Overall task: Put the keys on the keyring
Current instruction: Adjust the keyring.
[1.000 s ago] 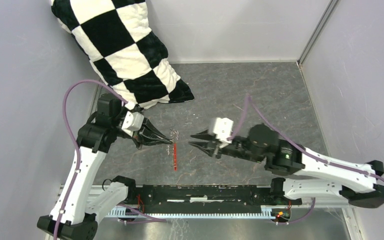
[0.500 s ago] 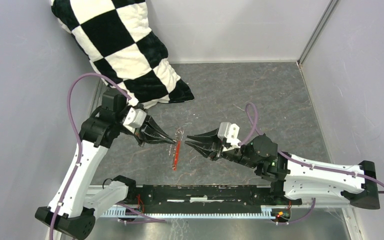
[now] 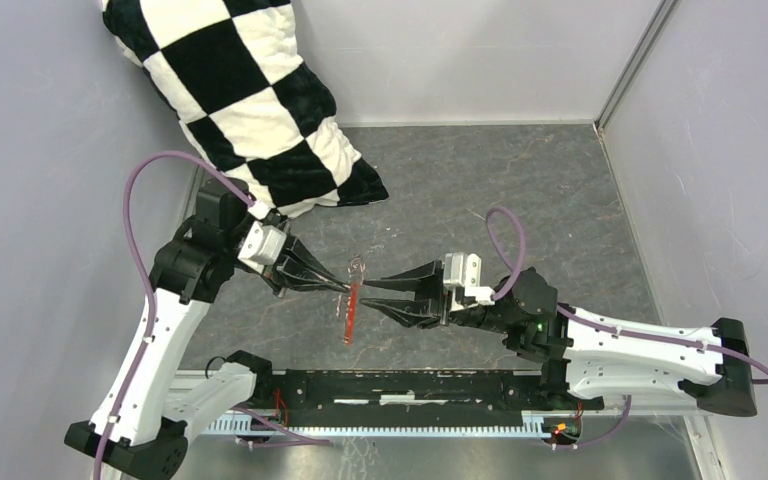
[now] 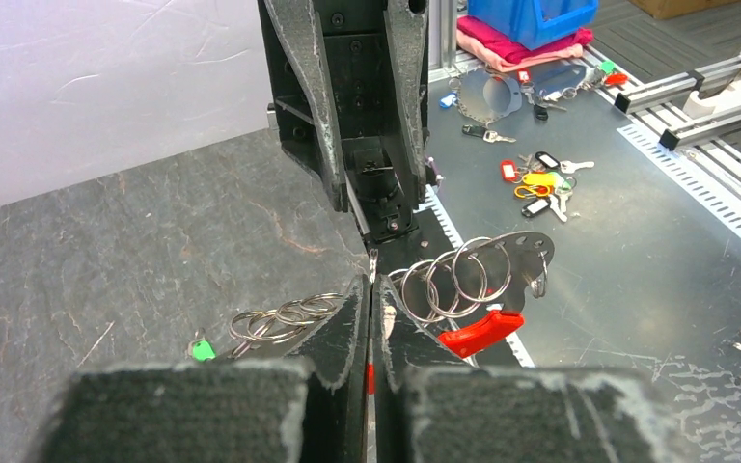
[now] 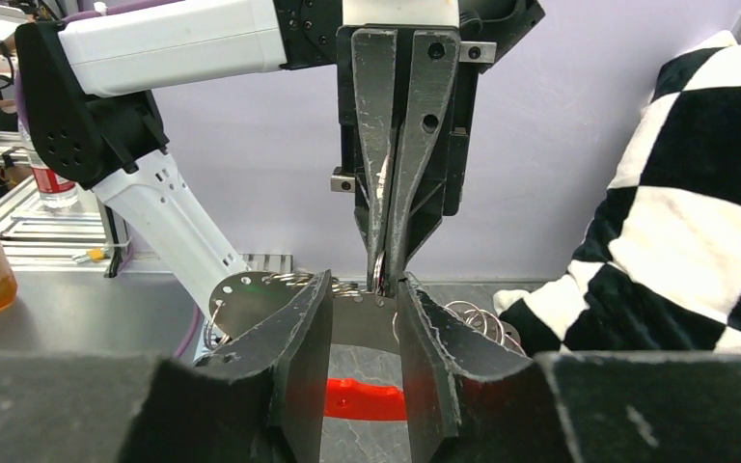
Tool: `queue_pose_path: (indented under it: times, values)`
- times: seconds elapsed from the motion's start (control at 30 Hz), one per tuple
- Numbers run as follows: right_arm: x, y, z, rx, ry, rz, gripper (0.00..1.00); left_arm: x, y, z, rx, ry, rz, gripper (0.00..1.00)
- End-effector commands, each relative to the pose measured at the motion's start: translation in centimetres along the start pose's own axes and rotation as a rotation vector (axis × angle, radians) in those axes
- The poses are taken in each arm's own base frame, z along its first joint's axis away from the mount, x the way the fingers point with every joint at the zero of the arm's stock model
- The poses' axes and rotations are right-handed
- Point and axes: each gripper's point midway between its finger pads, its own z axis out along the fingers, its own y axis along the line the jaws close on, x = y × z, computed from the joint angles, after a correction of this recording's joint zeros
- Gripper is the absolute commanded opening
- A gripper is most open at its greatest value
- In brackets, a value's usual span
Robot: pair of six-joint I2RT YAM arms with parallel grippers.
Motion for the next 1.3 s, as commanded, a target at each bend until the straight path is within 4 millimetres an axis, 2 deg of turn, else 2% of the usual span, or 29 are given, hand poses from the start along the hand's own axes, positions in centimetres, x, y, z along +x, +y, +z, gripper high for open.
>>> queue_pose_path:
  times: [0.0,0.3,0.8,0.9,0.97,1.07,1.13,1.2,1.27]
  values:
    - [-1.1,0.4,0.6,-0.026,-0.041,0.008,0.36,-2.9,-2.0,0.2,0.092,-0.075,0.073,0.02]
    - [-0.4,0.3,1.8,-0.029,-0.014,0.01,0.33,-3.4,-2.5,0.3,0.097,-0.076,0.094,0.02]
    - [-1.2,0.5,2.8,-0.039,-0.056,0.058,0.27,-3.2,-3.1,0.3,0.098,-0.075,0.105,0.02]
    - [-1.3,0.6,3.0,-0.043,-0.06,0.06,0.2,-3.0,-3.2,0.3,0.098,-0.075,0.109,0.02]
    - [-1.3,0.6,3.0,-0.044,-0.06,0.06,0.09,-2.9,-3.2,0.3,0.097,-0.075,0.113,0.02]
    - [-1.3,0.4,3.1,-0.035,-0.039,0.056,0.01,-1.9,-2.8,0.2,0.064,-0.049,0.123,0.02]
    - [-0.6,-0.1,3.2,-0.013,0.023,0.052,0.01,-0.7,-2.1,0.1,0.009,-0.005,0.134,0.11]
    - [0.4,-0.4,3.1,0.004,0.104,0.049,0.01,0.7,-1.1,-0.2,-0.063,0.057,0.111,0.33]
    - [1.8,-1.0,2.5,0.022,0.205,0.008,0.01,1.7,0.0,-0.7,-0.136,0.113,0.077,0.45]
